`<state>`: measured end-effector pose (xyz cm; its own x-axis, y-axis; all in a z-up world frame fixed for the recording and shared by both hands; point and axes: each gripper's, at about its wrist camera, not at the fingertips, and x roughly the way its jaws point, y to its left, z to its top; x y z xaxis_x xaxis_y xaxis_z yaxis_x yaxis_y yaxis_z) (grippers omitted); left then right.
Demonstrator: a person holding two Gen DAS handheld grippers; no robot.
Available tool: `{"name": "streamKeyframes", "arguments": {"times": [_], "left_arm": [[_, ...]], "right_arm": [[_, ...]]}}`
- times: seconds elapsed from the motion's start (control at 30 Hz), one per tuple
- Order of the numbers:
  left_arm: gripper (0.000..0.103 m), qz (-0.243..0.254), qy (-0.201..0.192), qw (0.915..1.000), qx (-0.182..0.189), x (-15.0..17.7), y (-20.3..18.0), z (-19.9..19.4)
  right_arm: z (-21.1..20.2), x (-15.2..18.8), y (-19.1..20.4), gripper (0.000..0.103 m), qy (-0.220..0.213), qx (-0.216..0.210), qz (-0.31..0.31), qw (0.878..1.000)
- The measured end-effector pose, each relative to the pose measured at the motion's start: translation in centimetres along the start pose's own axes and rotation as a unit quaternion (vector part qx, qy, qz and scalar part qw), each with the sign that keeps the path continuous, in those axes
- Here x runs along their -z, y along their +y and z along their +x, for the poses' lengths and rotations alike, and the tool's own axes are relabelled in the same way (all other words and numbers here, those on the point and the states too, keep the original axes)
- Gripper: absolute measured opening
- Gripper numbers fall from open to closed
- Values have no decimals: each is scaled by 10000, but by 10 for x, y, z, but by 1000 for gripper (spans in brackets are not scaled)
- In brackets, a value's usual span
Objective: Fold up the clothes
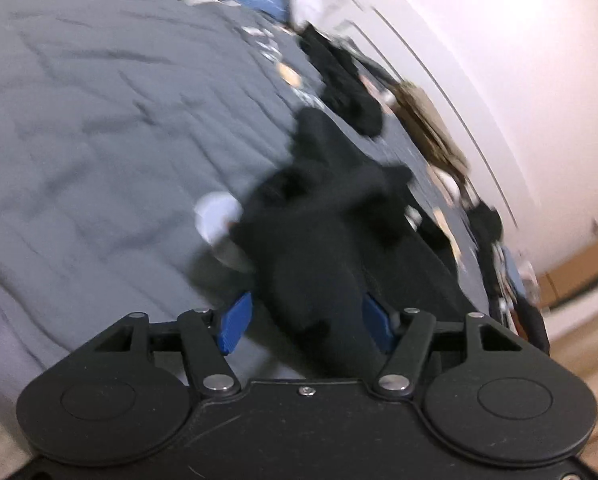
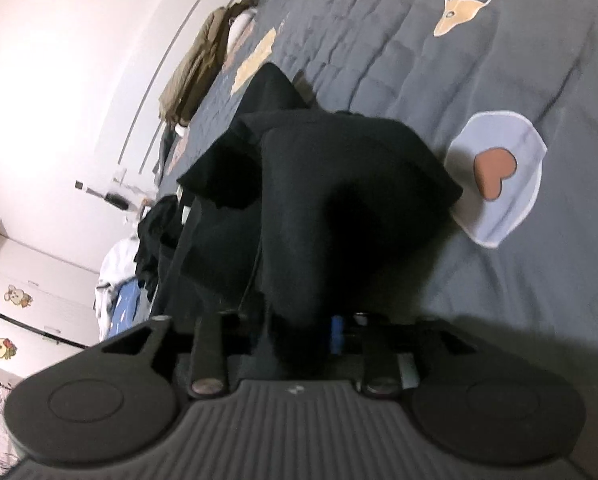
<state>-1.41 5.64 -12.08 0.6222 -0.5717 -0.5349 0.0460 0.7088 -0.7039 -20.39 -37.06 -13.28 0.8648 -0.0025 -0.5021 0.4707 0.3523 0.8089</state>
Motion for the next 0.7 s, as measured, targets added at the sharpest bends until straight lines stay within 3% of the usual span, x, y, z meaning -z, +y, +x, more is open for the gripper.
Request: {"name": "streamKeyframes", "arguments": {"times": [0.13,0.5,0.7], "left_arm": [[61,-2,142,9999,-69,10,-4,24],[63,-151,-46,9998,-146,2,-5,61],[65,-36,19,9998,-192,5,-7,69]], "right_arm": [[2,7,7,54,168,79,-225,9996],[26,1,-6,64,-194,-59,-129,9997],[31,-1,-6,72,-142,-110,-228,9996]]}}
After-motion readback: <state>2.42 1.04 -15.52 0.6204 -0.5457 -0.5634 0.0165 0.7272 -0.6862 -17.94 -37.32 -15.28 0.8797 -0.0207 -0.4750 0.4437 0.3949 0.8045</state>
